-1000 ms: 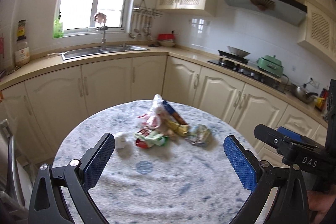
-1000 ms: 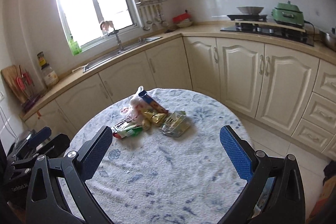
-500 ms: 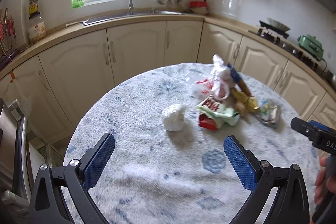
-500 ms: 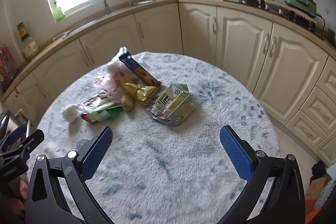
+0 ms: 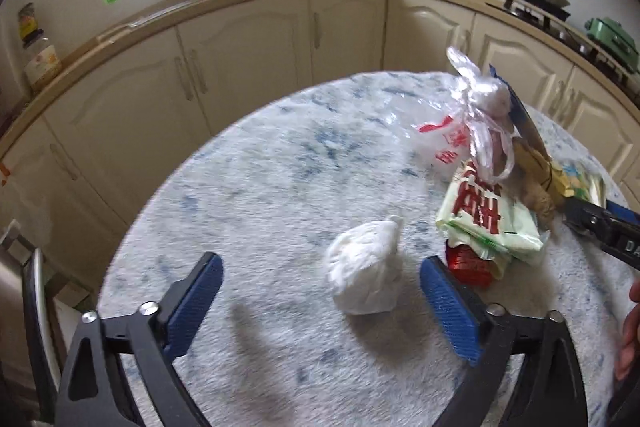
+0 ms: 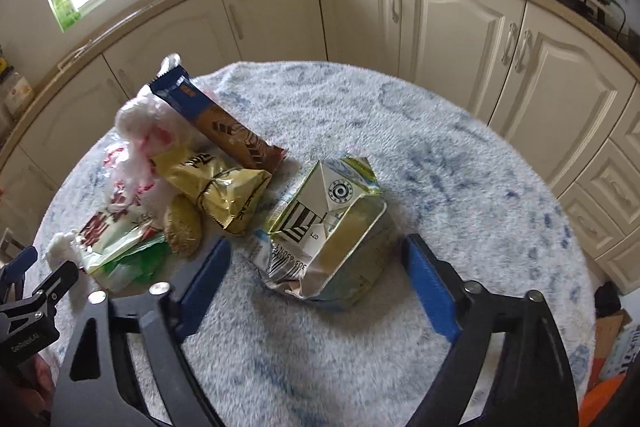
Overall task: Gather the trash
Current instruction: 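Grasp the white tissue with the left tool while the right tool grasps the juice carton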
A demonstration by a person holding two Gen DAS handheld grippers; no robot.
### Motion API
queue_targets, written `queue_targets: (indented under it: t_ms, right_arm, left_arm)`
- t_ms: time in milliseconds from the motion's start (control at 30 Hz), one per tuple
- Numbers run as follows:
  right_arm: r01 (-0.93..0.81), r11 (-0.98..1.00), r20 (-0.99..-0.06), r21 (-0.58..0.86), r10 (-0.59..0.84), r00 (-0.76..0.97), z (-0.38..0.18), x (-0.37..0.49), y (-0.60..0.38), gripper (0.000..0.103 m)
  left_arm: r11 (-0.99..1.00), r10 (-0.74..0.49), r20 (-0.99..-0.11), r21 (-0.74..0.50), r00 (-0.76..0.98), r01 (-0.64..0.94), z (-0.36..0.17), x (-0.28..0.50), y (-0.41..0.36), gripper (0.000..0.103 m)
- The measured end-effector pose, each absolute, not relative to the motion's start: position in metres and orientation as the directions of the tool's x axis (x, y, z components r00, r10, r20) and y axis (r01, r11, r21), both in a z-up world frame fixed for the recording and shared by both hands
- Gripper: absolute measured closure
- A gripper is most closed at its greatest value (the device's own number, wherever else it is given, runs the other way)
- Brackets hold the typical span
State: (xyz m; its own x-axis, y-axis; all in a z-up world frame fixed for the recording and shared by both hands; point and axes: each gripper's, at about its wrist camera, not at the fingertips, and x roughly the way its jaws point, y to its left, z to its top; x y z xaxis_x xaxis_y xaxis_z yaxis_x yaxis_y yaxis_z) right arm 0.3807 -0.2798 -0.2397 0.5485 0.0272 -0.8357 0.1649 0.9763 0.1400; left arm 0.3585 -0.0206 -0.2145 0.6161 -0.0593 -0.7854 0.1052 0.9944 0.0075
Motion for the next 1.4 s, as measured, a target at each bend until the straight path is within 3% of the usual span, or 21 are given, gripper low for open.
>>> queue_targets:
  t_ms: [33,100,133,200,267,300,533,667,1133,1333,1400]
  right_arm:
    - [0.157,0.980,-0.833,0.119,0.013,0.553,-0.240,0.382,-0.277,0.027]
    - [0.128,0.983,-0.821,0.131,0.035,0.570,-0.238,0.381,-0.276,0.050]
    - [0.111,0.983,-0.816,0.149,0.058,0.575,-0.238,0.380,-0.276,0.054]
    - [0.088,0.981,-0.813,0.172,0.091,0.576,-0.237,0.380,-0.275,0.071]
    - [0.056,0.977,-0.806,0.207,0.138,0.576,-0.236,0.379,-0.273,0.077]
    - [0.053,0.977,-0.806,0.205,0.138,0.575,-0.236,0.379,-0.272,0.077]
    - [0.052,0.968,-0.789,0.246,0.169,0.591,-0.235,0.374,-0.278,0.071]
    - [0.029,0.960,-0.772,0.277,0.205,0.602,-0.236,0.377,-0.280,0.085]
    - [-0.017,0.955,-0.738,0.297,0.240,0.631,-0.219,0.347,-0.282,0.091]
    - [-0.041,0.973,-0.789,0.229,0.211,0.577,-0.228,0.336,-0.272,0.089]
    - [-0.028,0.974,-0.803,0.223,0.200,0.561,-0.235,0.338,-0.272,0.078]
  left_arm:
    - [0.993,-0.085,-0.787,-0.014,0.612,0.119,-0.219,0.361,-0.021,0.022]
    - [0.990,-0.106,-0.779,-0.027,0.619,0.135,-0.218,0.364,-0.022,0.040]
    - [0.989,-0.112,-0.777,-0.027,0.620,0.145,-0.219,0.366,-0.022,0.043]
    - [0.986,-0.129,-0.772,-0.033,0.623,0.164,-0.218,0.365,-0.023,0.061]
    - [0.983,-0.145,-0.771,-0.043,0.620,0.177,-0.219,0.366,-0.024,0.071]
    - [0.982,-0.155,-0.771,-0.054,0.617,0.180,-0.220,0.367,-0.023,0.076]
    - [0.974,-0.221,-0.757,-0.136,0.615,0.182,-0.222,0.367,-0.010,0.077]
    - [0.974,-0.224,-0.741,-0.149,0.633,0.171,-0.216,0.357,-0.002,0.078]
    - [0.971,-0.240,-0.707,-0.166,0.666,0.174,-0.195,0.298,-0.007,0.078]
    - [0.968,-0.250,-0.710,-0.168,0.659,0.187,-0.191,0.281,-0.012,0.078]
    - [0.968,-0.250,-0.711,-0.170,0.657,0.184,-0.190,0.277,-0.013,0.078]
